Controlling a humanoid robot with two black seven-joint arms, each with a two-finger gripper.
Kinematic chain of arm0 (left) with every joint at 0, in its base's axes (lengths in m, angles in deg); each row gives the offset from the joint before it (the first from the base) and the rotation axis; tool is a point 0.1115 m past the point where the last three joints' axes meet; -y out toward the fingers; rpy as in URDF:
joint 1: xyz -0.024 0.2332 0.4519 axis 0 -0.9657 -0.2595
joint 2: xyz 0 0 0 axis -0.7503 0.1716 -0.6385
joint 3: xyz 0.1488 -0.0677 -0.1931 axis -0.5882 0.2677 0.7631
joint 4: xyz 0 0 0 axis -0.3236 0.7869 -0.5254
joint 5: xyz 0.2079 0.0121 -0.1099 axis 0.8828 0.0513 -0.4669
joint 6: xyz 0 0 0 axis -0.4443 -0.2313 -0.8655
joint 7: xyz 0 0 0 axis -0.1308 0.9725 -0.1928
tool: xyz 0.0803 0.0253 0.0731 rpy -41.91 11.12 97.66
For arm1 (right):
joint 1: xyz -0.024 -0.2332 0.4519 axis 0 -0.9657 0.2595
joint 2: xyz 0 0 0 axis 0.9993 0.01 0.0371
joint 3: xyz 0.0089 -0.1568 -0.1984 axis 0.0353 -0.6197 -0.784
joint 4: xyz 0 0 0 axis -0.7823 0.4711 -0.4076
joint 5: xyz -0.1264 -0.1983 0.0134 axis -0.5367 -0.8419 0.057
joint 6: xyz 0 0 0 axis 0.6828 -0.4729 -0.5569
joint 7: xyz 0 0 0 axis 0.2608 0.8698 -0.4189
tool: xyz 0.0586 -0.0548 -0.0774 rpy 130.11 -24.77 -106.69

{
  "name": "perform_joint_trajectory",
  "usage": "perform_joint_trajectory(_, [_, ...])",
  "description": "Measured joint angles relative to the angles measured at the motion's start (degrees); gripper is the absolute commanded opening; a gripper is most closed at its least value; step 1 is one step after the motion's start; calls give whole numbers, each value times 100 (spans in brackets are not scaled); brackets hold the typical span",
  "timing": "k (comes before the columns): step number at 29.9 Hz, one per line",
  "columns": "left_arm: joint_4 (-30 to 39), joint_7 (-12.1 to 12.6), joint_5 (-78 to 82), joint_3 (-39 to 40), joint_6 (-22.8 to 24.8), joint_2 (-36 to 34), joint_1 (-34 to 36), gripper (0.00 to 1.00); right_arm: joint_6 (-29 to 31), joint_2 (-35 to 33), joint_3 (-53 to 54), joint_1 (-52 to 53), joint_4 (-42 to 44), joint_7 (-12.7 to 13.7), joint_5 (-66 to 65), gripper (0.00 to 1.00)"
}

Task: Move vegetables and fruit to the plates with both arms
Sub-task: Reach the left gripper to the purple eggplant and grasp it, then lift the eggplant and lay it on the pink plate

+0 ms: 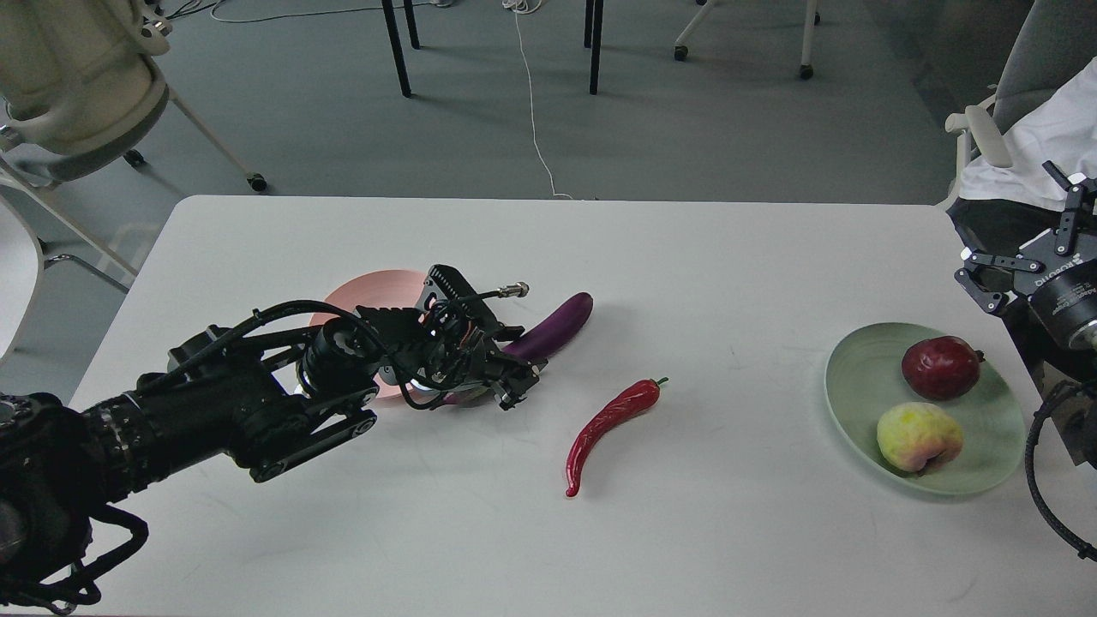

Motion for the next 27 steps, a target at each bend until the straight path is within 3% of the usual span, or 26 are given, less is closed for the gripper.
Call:
perform_joint_trajectory(4, [6, -22, -4, -107, 7, 11, 37, 28, 0, 16, 4, 0, 23, -8, 0, 99])
perform_joint_trajectory(13, [701, -39, -396, 163, 22, -193, 297, 28, 0, -5, 27, -1, 6, -140, -9, 99])
perform_joint_trajectory(18, [1157, -45, -996, 255, 72, -891, 592, 28, 0, -5, 52, -1, 12, -140, -9, 99])
perform_joint_trajectory(27, [1154, -310, -1061, -185, 27, -2364, 333, 28, 0, 46, 63, 0, 34, -141, -21, 99])
